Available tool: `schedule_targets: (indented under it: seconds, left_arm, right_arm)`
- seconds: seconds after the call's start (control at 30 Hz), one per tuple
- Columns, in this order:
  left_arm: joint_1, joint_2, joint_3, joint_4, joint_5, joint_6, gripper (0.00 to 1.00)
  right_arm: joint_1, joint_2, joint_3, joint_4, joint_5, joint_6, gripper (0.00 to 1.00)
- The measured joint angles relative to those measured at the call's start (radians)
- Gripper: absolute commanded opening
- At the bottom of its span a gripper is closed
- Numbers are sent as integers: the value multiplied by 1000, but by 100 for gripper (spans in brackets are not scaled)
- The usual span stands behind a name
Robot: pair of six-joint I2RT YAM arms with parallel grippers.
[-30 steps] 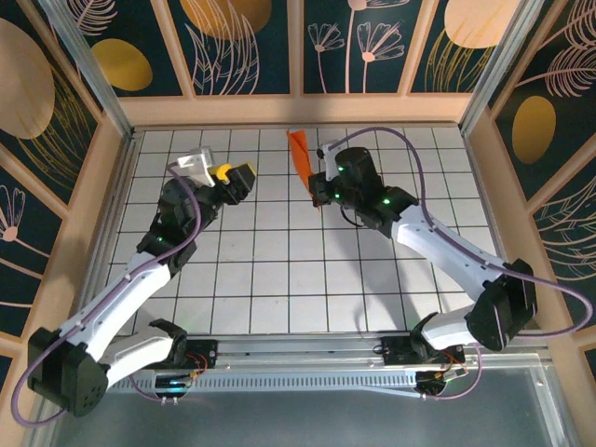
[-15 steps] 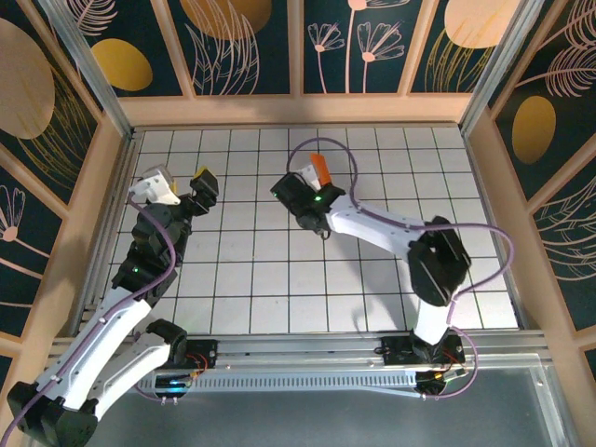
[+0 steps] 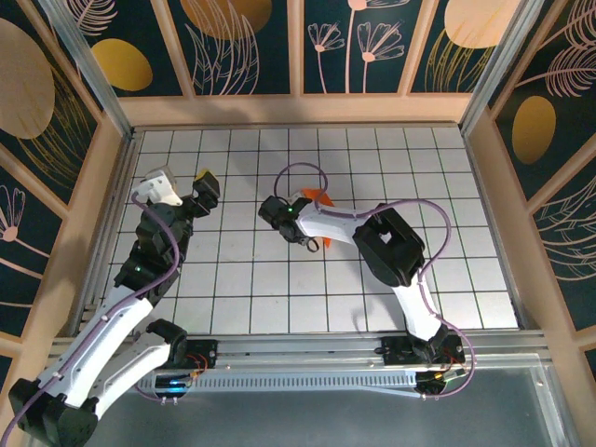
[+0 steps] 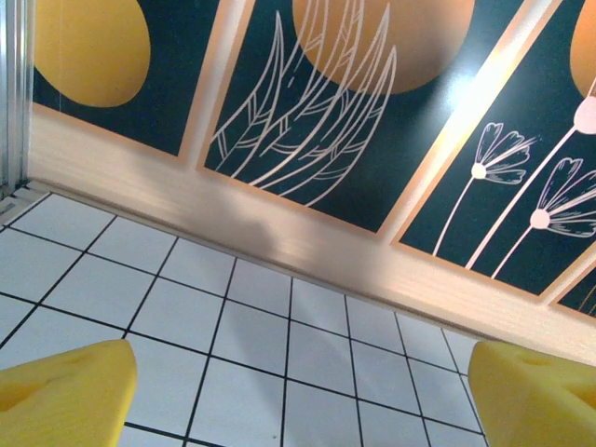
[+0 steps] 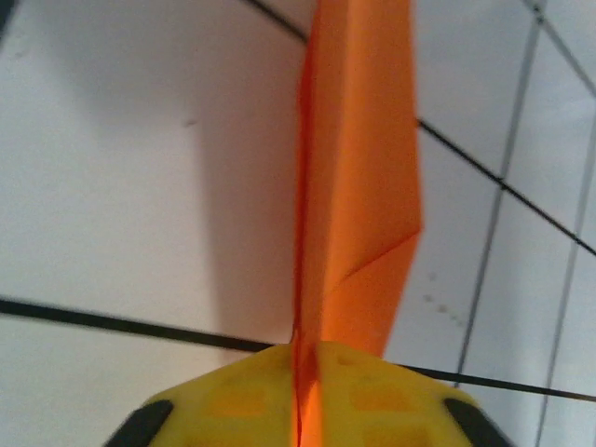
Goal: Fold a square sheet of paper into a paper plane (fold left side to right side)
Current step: Turn over the paper at the center of the table.
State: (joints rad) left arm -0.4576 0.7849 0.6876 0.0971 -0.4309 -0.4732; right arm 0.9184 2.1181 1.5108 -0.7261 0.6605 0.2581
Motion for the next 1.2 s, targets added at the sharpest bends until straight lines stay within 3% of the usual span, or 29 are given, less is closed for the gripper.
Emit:
schedule_targets:
  seconds: [0.2, 0.43, 0.73, 0.97, 1.2]
  left_arm:
    - [0, 80, 21, -1, 29, 1, 91]
    - [0, 218, 74, 7, 135, -30, 88]
    - [-2, 518, 146, 34, 370, -159, 70]
    - [-39, 813, 192, 80, 547, -273, 68]
    - [-65, 1051, 290, 171, 686, -347, 67]
  right_arm:
    - [-4, -31, -9, 69, -144, 13, 60]
    - [-87, -283, -161, 211, -347, 43, 76]
    - [-346, -621, -468, 460, -599, 116, 83]
    - [-554, -721, -691, 629, -776, 216, 83]
    - [-643, -753, -796, 749, -906, 281, 83]
